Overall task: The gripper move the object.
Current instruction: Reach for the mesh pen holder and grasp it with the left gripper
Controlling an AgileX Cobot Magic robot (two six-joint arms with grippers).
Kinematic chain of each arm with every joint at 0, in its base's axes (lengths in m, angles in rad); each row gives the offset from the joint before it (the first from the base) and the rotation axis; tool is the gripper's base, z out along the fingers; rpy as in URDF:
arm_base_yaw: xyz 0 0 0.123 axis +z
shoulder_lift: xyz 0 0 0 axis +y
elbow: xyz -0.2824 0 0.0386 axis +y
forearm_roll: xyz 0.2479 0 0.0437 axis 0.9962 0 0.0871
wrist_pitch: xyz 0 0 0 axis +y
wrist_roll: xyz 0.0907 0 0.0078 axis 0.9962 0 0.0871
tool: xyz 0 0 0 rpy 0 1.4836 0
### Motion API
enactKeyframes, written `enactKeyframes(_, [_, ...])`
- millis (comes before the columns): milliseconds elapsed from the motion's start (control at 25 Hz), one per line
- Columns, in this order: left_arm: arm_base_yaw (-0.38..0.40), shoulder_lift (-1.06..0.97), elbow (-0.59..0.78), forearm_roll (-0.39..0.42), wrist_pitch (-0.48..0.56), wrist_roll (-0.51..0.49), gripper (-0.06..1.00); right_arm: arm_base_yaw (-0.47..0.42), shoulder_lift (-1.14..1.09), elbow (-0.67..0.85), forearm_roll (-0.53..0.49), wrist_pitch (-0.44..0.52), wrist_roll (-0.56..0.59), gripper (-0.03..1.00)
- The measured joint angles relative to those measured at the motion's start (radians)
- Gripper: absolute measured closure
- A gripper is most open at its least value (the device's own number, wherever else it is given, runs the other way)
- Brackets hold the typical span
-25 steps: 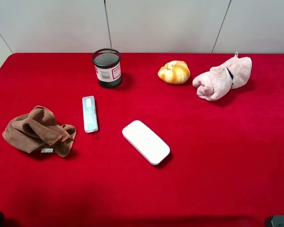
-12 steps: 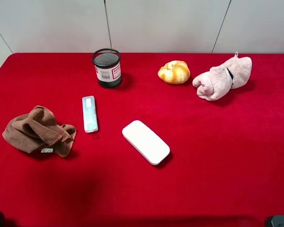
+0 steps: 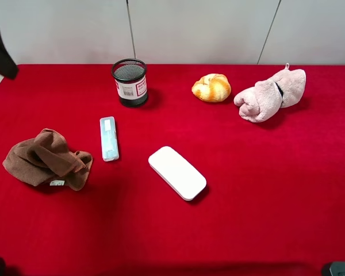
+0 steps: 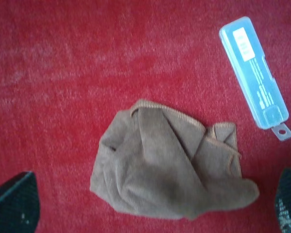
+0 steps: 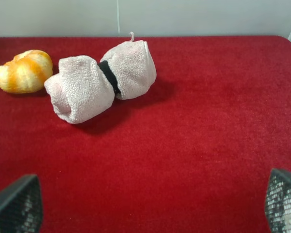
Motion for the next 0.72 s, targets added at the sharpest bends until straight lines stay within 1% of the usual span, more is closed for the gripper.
enactKeyframes(200, [0.000, 0.085, -0.071, -0.012, 0.000, 0.000, -0.01, 0.000, 0.000, 0.000, 0.000, 0.000, 0.000, 0.28])
enactKeyframes(320, [-0.022, 0.124, -0.102, -0.015, 0.001, 0.000, -0.01, 0.000, 0.000, 0.000, 0.000, 0.000, 0.000, 0.28])
enactKeyframes(720, [-0.220, 0.277, -0.206, -0.015, 0.000, 0.020, 0.00, 0.000, 0.000, 0.000, 0.000, 0.000, 0.000, 0.28])
